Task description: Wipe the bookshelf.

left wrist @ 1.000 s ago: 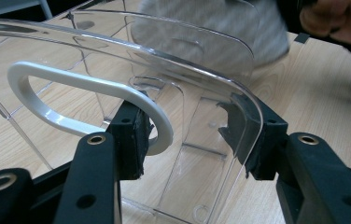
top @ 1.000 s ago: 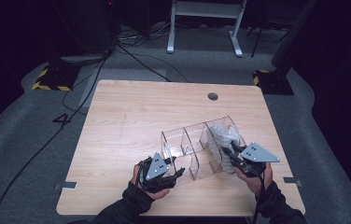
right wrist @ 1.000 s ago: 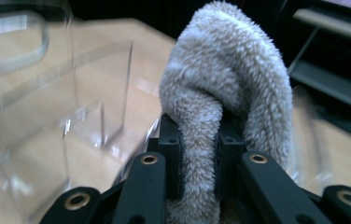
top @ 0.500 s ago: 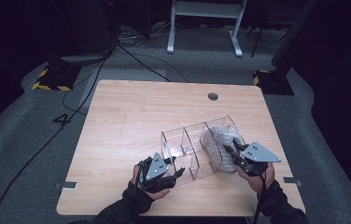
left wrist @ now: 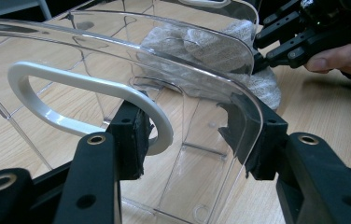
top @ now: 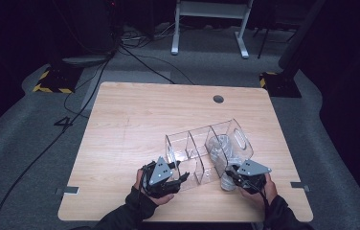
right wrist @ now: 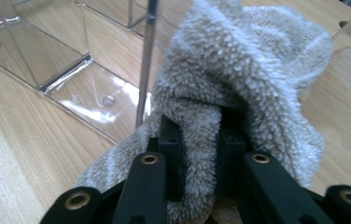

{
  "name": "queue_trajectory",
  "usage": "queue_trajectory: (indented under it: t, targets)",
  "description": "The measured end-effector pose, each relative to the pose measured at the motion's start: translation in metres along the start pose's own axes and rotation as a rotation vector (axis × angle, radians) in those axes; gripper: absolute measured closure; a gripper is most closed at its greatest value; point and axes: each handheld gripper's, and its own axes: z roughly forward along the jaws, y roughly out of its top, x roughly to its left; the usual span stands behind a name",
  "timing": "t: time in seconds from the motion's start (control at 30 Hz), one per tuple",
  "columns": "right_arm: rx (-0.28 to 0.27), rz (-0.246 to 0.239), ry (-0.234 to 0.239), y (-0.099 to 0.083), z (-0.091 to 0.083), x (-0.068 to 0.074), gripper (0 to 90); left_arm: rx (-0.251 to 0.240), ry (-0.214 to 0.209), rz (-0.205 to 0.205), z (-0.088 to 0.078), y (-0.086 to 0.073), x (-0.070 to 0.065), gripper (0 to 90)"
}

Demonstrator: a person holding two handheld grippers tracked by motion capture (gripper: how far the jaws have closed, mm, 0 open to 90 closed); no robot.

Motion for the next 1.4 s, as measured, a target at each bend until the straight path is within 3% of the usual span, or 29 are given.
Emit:
queue_trajectory:
  t: [0.1, 0.23, 0.33, 0.4, 0.5, 0.73, 0.8, 0.97, 1.13, 1.2, 1.23, 1.3, 1.4]
  targets:
    - [-0.023, -0.040, -0.050, 0.005, -0.004, 0.002, 78.6, 0.000, 0.000, 0.000, 0.000, 0.000, 0.000, 50.2]
    - [-0.095, -0.003, -0.122, 0.022, -0.017, -0.006, 78.8, -0.002, 0.001, -0.001, 0.000, 0.000, 0.000, 50.1]
    - [-0.115, 0.044, -0.134, 0.034, -0.025, -0.014, 78.8, -0.002, 0.001, -0.004, 0.000, 0.000, -0.001, 50.1]
    - [-0.131, 0.007, -0.205, 0.041, -0.032, -0.016, 78.8, 0.003, 0.001, -0.005, 0.000, 0.000, -0.001, 50.1]
    - [-0.179, -0.004, -0.264, 0.053, -0.044, -0.019, 78.7, 0.000, 0.001, -0.003, 0.000, 0.000, -0.001, 50.1]
    - [-0.252, -0.037, -0.340, 0.081, -0.055, -0.019, 78.6, 0.001, -0.005, 0.000, 0.001, 0.000, 0.000, 50.0]
    - [-0.251, -0.044, -0.338, 0.081, -0.054, -0.019, 78.6, 0.001, -0.007, 0.000, 0.001, 0.000, 0.000, 50.0]
    - [-0.168, -0.073, -0.296, 0.067, -0.034, -0.012, 78.6, 0.001, -0.005, -0.001, 0.001, 0.000, 0.000, 50.0]
    - [-0.095, -0.082, -0.200, 0.043, -0.007, -0.004, 78.5, 0.001, -0.005, -0.001, 0.001, 0.000, 0.000, 50.0]
    - [-0.096, -0.055, -0.139, 0.033, -0.001, 0.000, 78.4, 0.001, -0.006, 0.000, 0.001, 0.000, 0.000, 50.0]
    - [-0.069, -0.048, -0.117, 0.026, 0.004, 0.003, 78.4, 0.001, -0.006, 0.000, 0.001, 0.000, 0.000, 50.0]
    - [-0.023, -0.035, -0.083, 0.014, 0.011, 0.004, 78.4, 0.003, -0.006, 0.000, 0.001, 0.000, 0.000, 50.0]
    - [-0.012, 0.015, -0.046, 0.004, 0.010, 0.001, 78.4, 0.004, -0.005, 0.000, 0.001, 0.001, 0.000, 50.0]
